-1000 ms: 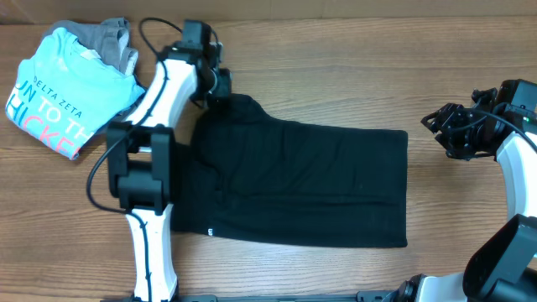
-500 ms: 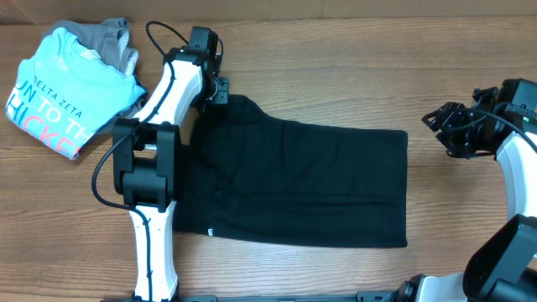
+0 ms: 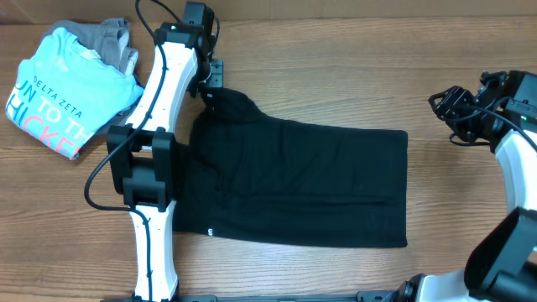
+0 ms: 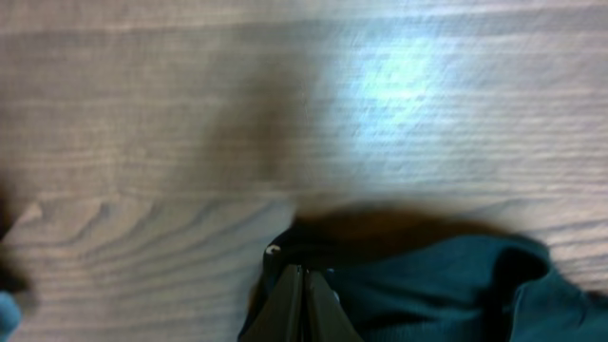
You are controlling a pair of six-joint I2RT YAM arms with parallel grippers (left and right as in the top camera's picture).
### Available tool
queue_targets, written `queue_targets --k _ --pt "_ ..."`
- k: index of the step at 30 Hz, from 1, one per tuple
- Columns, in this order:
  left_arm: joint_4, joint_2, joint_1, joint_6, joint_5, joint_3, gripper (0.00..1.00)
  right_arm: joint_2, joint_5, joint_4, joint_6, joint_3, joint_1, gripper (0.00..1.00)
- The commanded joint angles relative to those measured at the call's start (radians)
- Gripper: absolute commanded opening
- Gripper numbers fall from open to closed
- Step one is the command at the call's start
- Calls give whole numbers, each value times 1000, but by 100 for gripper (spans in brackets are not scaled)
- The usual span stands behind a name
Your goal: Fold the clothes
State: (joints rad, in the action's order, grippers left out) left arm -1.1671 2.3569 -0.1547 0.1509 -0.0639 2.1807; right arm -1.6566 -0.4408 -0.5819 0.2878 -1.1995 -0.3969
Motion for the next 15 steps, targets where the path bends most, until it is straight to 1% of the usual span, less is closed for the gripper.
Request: queue_targets --k 1,5,8,14,15 --pt "-39 1 10 3 -21 22 4 -76 1 19 -1 2 12 62" --pt "-85 1 10 9 -21 27 4 -159 -45 32 -9 2 35 62" --pt "-116 1 10 25 -21 40 4 -202 -42 28 -35 2 65 62" --pt "-137 1 10 29 -14 63 4 -253 125 5 -27 2 129 61" --pt "-135 1 10 29 -14 63 6 -260 154 -7 -26 2 136 61"
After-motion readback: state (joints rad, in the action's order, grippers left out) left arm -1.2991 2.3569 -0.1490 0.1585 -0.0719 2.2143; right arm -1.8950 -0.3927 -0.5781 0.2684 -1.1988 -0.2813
